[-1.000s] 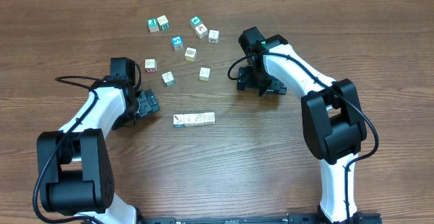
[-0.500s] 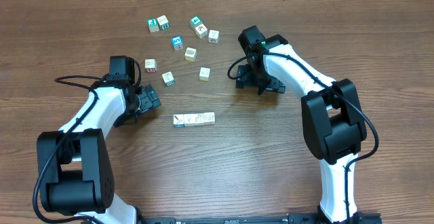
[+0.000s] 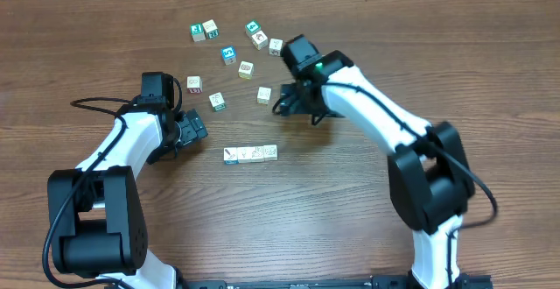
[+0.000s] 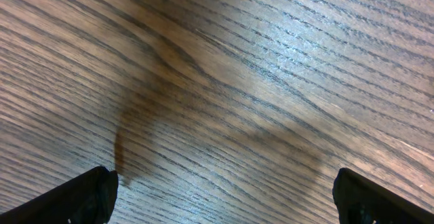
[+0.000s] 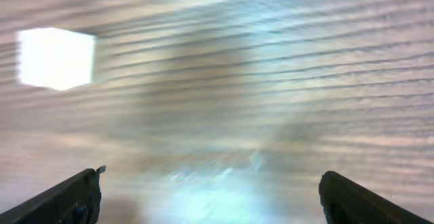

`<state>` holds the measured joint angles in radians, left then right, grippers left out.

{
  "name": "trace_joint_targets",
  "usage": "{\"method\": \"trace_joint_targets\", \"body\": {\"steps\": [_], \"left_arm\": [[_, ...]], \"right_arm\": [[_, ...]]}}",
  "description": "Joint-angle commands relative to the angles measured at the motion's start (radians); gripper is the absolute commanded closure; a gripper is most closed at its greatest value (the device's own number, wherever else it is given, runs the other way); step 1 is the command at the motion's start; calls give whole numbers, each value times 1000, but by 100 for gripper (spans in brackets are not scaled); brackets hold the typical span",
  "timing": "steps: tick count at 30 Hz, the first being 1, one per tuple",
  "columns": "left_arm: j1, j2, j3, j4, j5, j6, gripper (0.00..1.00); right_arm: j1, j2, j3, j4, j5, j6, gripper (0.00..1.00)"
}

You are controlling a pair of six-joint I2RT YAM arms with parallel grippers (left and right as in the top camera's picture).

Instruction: Form a horizontal line

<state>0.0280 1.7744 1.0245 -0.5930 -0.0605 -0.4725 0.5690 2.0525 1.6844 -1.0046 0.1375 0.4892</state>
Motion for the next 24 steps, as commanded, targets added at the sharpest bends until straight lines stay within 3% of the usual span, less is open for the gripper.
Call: {"method": "trace_joint_targets", "body": {"steps": [1, 8, 14, 21, 24], "left_arm": [[-2, 4, -8, 3, 8, -14, 1], [-2, 4, -8, 3, 8, -14, 0], [-2, 4, -8, 3, 8, -14, 0], [-2, 4, -8, 3, 8, -15, 0], [-2, 4, -8, 3, 7, -14, 0]], "right_arm": [[28, -159, -2, 4, 72, -30, 0], [18, -383, -2, 18, 113, -58, 0], [-25, -557, -44, 111, 112, -175, 0], [-164, -784, -290, 304, 20, -194, 0], [-243, -885, -420, 456, -127, -285, 0]]}}
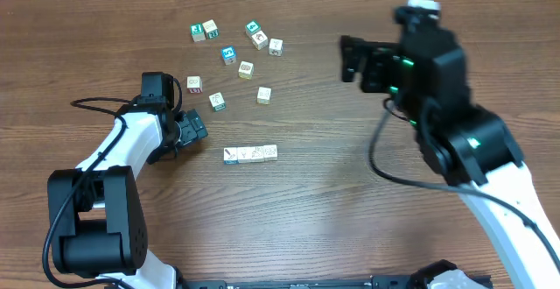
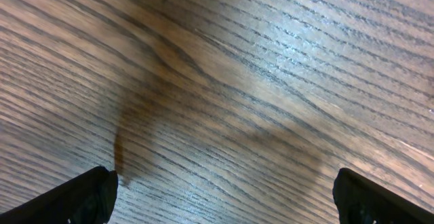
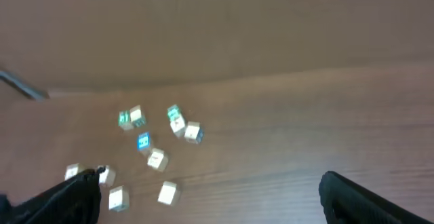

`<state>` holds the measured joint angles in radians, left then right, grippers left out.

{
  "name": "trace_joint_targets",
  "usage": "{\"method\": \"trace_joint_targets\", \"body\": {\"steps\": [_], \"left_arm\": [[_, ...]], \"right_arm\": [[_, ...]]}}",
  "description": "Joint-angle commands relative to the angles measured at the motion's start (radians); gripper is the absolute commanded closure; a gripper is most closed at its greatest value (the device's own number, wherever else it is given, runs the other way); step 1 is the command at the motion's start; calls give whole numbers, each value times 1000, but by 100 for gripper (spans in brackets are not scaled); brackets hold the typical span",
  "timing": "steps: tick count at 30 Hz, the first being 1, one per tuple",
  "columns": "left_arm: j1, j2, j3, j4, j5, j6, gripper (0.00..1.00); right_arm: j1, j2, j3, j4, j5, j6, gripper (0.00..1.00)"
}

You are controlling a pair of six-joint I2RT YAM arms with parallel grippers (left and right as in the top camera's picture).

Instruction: Form a horizontal line

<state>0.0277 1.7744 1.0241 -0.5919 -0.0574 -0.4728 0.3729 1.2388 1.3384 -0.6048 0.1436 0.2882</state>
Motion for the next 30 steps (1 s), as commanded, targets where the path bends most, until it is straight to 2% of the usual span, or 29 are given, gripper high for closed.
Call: {"method": "trace_joint_targets", "body": {"steps": [1, 4, 7, 19, 23, 30], "left_arm": [[-2, 4, -8, 2, 4, -14, 1], [-2, 4, -8, 2, 4, -14, 0], [-2, 4, -8, 2, 4, -14, 0], [-2, 4, -8, 2, 4, -14, 0], [-2, 4, -8, 2, 4, -14, 1], [-2, 4, -8, 2, 3, -14, 1]], "right_arm": [[-76, -105, -119, 117, -195, -121, 0], [-144, -178, -218, 249, -292, -166, 0], [-192, -228, -291, 315, -307, -166, 0], [-203, -194, -347, 336, -367, -163, 0], [-204, -279, -420, 387, -365, -164, 0], [-206, -534, -717, 672, -246, -171, 0]]}}
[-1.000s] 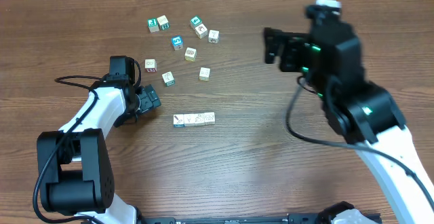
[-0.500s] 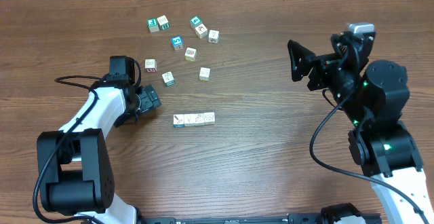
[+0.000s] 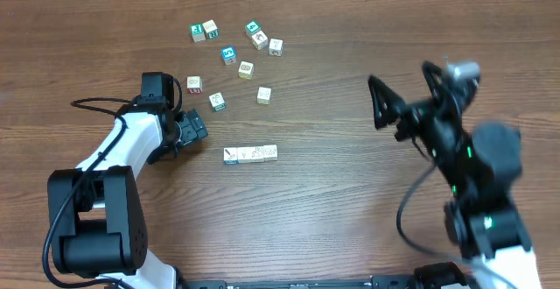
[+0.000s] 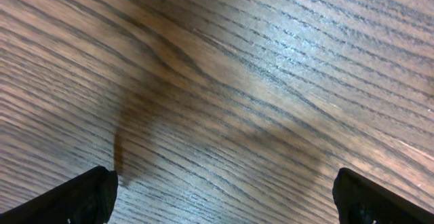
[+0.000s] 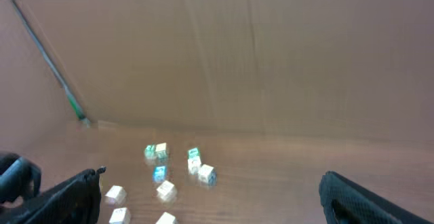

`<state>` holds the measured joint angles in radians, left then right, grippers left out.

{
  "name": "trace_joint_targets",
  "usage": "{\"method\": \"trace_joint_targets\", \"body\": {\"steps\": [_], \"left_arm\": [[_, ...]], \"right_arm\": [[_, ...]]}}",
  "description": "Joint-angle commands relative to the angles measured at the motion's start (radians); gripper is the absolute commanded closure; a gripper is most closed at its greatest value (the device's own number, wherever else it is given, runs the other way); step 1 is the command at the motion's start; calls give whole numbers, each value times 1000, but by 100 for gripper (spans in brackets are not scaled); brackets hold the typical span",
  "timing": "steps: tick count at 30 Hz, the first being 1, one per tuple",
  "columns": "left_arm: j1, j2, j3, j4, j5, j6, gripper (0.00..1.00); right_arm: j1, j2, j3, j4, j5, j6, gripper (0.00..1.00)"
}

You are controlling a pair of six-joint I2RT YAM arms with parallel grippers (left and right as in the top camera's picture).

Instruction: Form a horizontal line

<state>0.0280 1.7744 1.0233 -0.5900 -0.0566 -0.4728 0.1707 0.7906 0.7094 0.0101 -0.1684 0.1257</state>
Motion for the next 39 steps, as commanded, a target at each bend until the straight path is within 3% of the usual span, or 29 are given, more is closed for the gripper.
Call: {"method": "trace_joint_targets", "body": {"steps": [1, 5, 8, 25, 39], "left_arm": [[-2, 4, -7, 0, 3, -14, 0], [-2, 4, -7, 0, 2, -14, 0], [-2, 4, -7, 0, 2, -14, 1], [-2, 4, -7, 0, 2, -14, 1], [-2, 4, -7, 0, 2, -14, 1]], "right_arm": [[-5, -123, -131, 112, 74, -12, 0], [-24, -269, -287, 328, 65, -23, 0], [-47, -360, -364, 385, 45, -23, 0], [-107, -704, -619, 378, 24, -18, 0], [-109, -789, -702, 309, 25, 8, 0]]}}
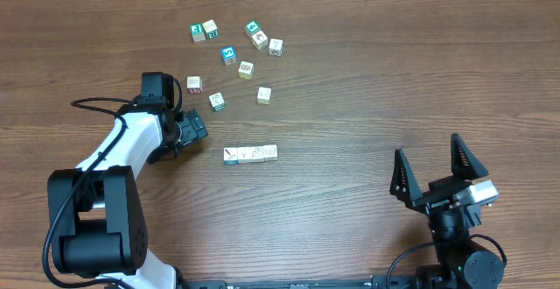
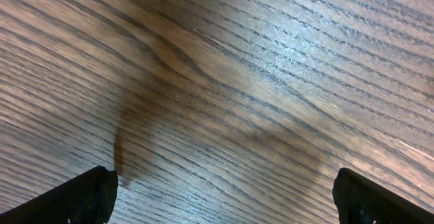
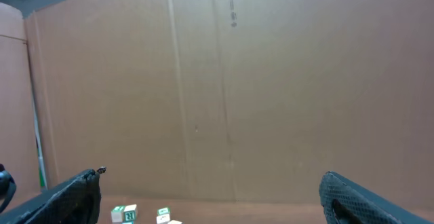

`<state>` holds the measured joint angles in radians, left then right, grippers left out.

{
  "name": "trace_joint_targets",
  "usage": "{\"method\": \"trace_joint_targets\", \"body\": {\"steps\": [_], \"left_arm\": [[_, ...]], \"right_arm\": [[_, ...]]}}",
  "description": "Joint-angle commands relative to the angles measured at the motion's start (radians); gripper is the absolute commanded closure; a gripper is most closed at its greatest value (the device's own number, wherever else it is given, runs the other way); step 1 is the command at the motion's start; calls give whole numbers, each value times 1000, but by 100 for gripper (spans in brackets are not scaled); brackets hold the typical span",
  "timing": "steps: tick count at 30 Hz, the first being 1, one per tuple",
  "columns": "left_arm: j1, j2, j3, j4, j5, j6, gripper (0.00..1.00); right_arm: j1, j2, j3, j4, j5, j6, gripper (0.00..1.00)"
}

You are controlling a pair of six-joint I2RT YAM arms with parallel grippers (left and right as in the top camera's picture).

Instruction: Form a horizontal line

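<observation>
A short row of three small picture blocks (image 1: 250, 154) lies side by side in the middle of the wooden table (image 1: 350, 79). Several loose blocks (image 1: 229, 54) are scattered behind it; two of them show small in the right wrist view as blocks (image 3: 123, 214). My left gripper (image 1: 194, 130) stands open, low over bare wood, left of the row; its wrist view shows only wood grain between the fingertips (image 2: 88, 197). My right gripper (image 1: 430, 168) is open and empty at the front right, far from every block, facing the back wall.
A brown cardboard wall (image 3: 224, 81) stands behind the table. A black cable (image 1: 96, 103) runs by the left arm. The nearest loose blocks (image 1: 216, 102) lie just behind the left gripper.
My right arm has drawn back from the right middle of the table to its front right edge, gripper still open and now facing the wall. The left arm and the blocks have not moved.
My right gripper was first open and low on the table beside the loose blocks, holding nothing. Then it was lifted up and off to the right, then farther back, and now rests at the front right. The three-block row and left gripper stayed as they were.
</observation>
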<state>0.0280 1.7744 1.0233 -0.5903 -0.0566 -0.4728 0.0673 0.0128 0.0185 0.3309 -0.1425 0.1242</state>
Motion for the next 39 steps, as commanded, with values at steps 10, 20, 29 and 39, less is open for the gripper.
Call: {"method": "trace_joint_targets", "body": {"steps": [10, 20, 29, 39], "left_arm": [[-2, 4, -7, 1, 2, -14, 1], [-2, 4, -7, 1, 2, -14, 1], [-2, 4, -7, 1, 2, -14, 0], [-2, 4, -7, 1, 2, -14, 1]], "right_arm": [[-6, -11, -11, -165, -1, 9, 0], [-6, -11, -11, -401, -2, 9, 0], [-6, -11, -11, -401, -1, 9, 0], [-6, -11, -11, -401, -1, 9, 0]]}}
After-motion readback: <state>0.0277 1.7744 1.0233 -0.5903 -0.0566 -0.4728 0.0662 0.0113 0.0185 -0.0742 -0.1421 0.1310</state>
